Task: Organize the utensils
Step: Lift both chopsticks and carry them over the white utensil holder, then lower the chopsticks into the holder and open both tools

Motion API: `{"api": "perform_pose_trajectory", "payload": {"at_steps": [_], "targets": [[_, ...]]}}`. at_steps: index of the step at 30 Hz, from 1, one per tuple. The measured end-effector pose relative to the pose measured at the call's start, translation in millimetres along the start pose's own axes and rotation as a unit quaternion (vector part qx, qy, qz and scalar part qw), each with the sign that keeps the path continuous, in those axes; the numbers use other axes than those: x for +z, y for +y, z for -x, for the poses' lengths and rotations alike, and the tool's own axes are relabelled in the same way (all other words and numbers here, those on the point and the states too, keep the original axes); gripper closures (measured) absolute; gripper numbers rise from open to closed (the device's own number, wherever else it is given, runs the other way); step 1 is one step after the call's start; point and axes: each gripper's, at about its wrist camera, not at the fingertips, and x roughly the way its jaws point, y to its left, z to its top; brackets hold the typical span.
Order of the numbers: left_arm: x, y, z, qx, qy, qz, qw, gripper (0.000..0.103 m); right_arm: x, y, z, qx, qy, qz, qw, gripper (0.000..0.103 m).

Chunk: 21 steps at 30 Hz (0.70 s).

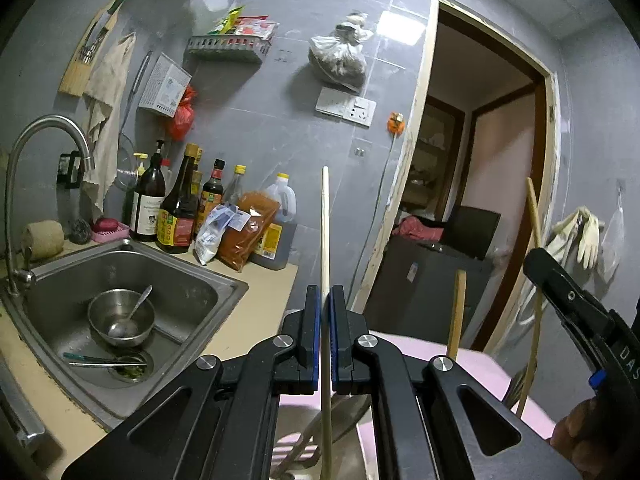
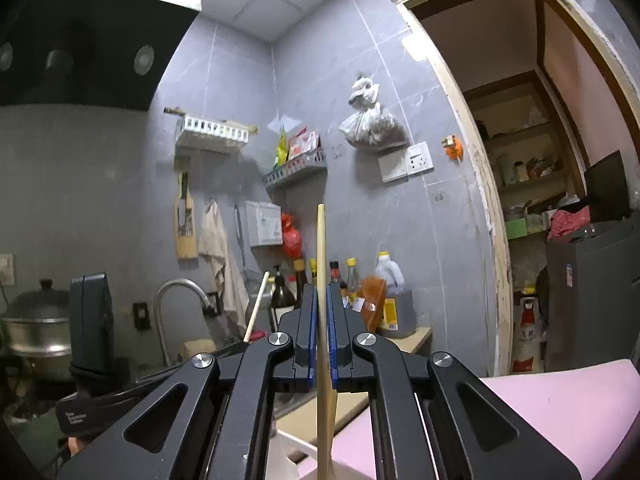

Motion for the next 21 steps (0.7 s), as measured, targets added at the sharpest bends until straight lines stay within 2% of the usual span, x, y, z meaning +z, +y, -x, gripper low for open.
{"api": "perform_pose_trajectory", "payload": {"at_steps": [5, 14, 21], "targets": [[-15.4, -9.1, 4.4, 0.012, 0.014, -0.028, 0.9994, 0.101, -10.5, 1.6, 1.9, 0.000, 0.026, 0.014, 1.000, 0.100], [-29.6, -13.2, 15.8, 0.027, 0.031, -0.034, 0.9986, 0.100, -21.4, 1.4, 10.7, 0.001, 0.069, 0.020, 0.997, 0.099], [-34.9, -12.4, 15.4, 0.025, 0.068, -0.034, 0.9968, 0.100, -25.6, 1.0, 17.3, 0.000, 0.081, 0.020, 0.996, 0.097]]}}
